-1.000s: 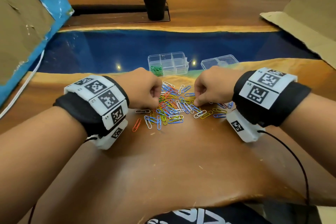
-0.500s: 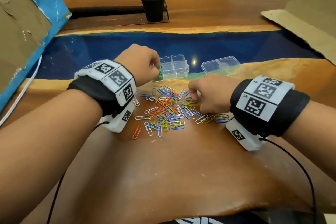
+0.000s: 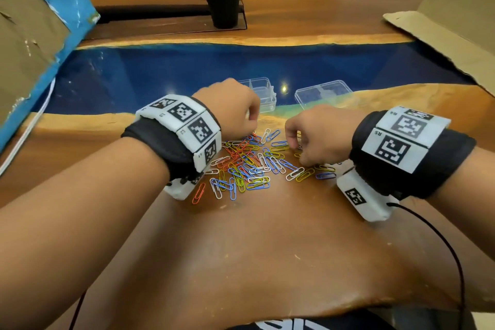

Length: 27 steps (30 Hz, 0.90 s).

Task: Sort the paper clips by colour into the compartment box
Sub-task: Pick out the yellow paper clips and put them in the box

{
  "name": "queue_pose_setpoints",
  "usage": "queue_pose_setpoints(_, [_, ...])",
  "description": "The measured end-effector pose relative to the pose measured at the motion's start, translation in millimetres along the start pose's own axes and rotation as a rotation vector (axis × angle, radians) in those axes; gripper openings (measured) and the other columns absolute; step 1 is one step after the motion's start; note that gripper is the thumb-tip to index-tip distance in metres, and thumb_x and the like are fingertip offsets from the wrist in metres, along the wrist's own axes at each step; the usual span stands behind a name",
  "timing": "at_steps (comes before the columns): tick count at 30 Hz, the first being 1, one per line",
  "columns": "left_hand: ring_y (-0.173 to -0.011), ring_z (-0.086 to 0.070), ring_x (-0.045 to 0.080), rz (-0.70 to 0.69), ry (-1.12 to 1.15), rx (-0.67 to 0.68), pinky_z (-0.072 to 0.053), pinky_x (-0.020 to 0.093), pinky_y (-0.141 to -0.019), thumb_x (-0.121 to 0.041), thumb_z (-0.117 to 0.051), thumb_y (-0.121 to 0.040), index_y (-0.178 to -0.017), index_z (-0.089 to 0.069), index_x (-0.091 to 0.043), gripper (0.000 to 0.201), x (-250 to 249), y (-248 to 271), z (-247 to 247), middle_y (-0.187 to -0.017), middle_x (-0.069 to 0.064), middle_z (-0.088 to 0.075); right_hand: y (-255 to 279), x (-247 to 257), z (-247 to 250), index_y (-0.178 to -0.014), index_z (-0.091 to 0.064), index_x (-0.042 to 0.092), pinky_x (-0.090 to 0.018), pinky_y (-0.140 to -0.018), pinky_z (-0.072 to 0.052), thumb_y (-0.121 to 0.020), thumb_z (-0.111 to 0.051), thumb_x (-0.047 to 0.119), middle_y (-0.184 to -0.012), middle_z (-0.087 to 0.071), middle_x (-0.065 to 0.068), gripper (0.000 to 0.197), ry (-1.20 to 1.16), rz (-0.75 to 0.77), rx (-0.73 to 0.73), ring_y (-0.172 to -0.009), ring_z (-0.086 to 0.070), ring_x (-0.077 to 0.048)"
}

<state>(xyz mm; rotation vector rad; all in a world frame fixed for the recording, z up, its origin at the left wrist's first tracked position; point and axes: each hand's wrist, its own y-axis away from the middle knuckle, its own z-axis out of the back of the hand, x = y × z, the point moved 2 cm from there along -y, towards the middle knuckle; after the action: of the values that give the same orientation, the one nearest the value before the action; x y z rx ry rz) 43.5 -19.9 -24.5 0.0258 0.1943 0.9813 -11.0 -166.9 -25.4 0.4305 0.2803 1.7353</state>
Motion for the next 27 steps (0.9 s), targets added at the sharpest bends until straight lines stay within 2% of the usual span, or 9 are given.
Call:
queue_pose_setpoints(2, [-0.075,-0.054,0.018,-0.079,0.027,0.084,-0.048,0.028,-0.071,-0.031,-0.06,-0.081,-0.075,-0.061,-0.028,0.007,-14.4,2.3,-6.0,-0.061,-0.012,-0.049,0.7,0.0,1.3,-0.085,-0.056,0.025,-0.026,-0.066,-0.046,-0.077,-0.063,0.017,-0.074,-0.059,0.007,0.013,-0.007,0.001,-0.015,-0.075,-0.056,-0.019])
queue_pose_setpoints(6, [-0.07,-0.05,0.013,-0.157,0.008,0.156,-0.044,0.025,-0.066,-0.038,-0.068,-0.078,-0.084,-0.071,-0.024,0.015,-31.6,0.3,-16.5,-0.058,-0.012,-0.047,1.9,-0.7,4.6,-0.079,-0.062,0.023,-0.025,-0.067,-0.038,-0.084,-0.053,0.019,-0.072,-0.056,0.003,0.011,-0.043,-0.012,-0.09,-0.077,-0.051,-0.02])
queue_pose_setpoints(10, [-0.075,-0.051,0.013,-0.151,-0.028,0.15,-0.041,0.025,-0.066,-0.036,-0.066,-0.08,-0.085,-0.07,-0.022,0.015,-34.3,-2.0,-17.5,-0.059,-0.013,-0.046,-0.8,-1.5,4.4,-0.06,-0.046,0.023,-0.026,-0.067,-0.035,-0.089,-0.044,0.015,-0.079,-0.055,-0.003,0.03,-0.081,-0.023,-0.131,-0.08,-0.049,-0.023])
queue_pose_setpoints(13, [-0.072,-0.05,0.013,-0.157,-0.022,0.15,-0.039,0.023,-0.064,-0.024,-0.062,-0.079,-0.08,-0.067,-0.023,0.005,-35.5,0.2,-15.3,-0.057,-0.013,-0.046,-2.8,3.0,4.2,-0.062,-0.039,0.023,-0.026,-0.063,-0.031,-0.089,-0.043,0.016,-0.068,-0.046,0.002,0.029,-0.065,-0.003,-0.139,-0.079,-0.045,-0.023])
queue_pose_setpoints(15, [-0.066,-0.049,0.011,-0.134,0.012,0.16,-0.038,0.023,-0.057,-0.021,-0.063,-0.077,-0.072,-0.061,-0.023,0.005,-33.7,2.7,-12.9,-0.057,-0.012,-0.048,-3.0,6.4,3.2,-0.064,-0.037,0.023,-0.026,-0.055,-0.029,-0.087,-0.048,0.018,-0.065,-0.041,0.007,0.026,-0.068,0.017,-0.124,-0.078,-0.043,-0.022])
queue_pose_setpoints(17, [-0.059,-0.048,0.006,-0.084,0.076,0.146,-0.038,0.022,-0.054,-0.021,-0.065,-0.074,-0.066,-0.057,-0.023,0.011,-28.0,4.9,-8.4,-0.059,-0.01,-0.052,-3.7,8.8,1.3,-0.071,-0.043,0.023,-0.027,-0.055,-0.03,-0.083,-0.055,0.02,-0.066,-0.041,0.009,0.018,-0.069,0.049,-0.115,-0.077,-0.044,-0.022])
queue_pose_setpoints(20, [-0.059,-0.049,0.001,-0.02,0.172,0.092,-0.039,0.018,-0.055,-0.02,-0.067,-0.074,-0.071,-0.063,-0.021,0.005,-15.8,9.1,1.3,-0.064,-0.008,-0.058,-7.8,11.2,-0.8,-0.092,-0.058,0.023,-0.023,-0.068,-0.033,-0.084,-0.062,0.027,-0.068,-0.042,0.012,0.01,-0.04,0.072,-0.114,-0.079,-0.046,-0.018])
queue_pose_setpoints(24, [-0.048,-0.054,0.002,0.052,0.232,0.069,-0.043,0.018,-0.054,-0.017,-0.067,-0.075,-0.075,-0.065,-0.018,0.002,1.6,17.1,9.4,-0.057,-0.008,-0.061,-12.1,15.3,-0.6,-0.089,-0.067,0.021,-0.022,-0.055,-0.034,-0.084,-0.065,0.026,-0.063,-0.047,0.012,0.007,-0.026,0.071,-0.105,-0.074,-0.049,-0.014])
queue_pose_setpoints(27, [-0.043,-0.055,-0.004,0.078,0.305,0.113,-0.048,0.019,-0.06,-0.009,-0.062,-0.078,-0.085,-0.063,-0.021,0.014,12.9,22.5,9.4,-0.066,-0.004,-0.069,-13.2,16.2,-0.3,-0.09,-0.069,0.016,-0.022,-0.064,-0.038,-0.085,-0.059,0.021,-0.066,-0.052,0.007,0.012,-0.003,0.067,-0.096,-0.075,-0.051,-0.017])
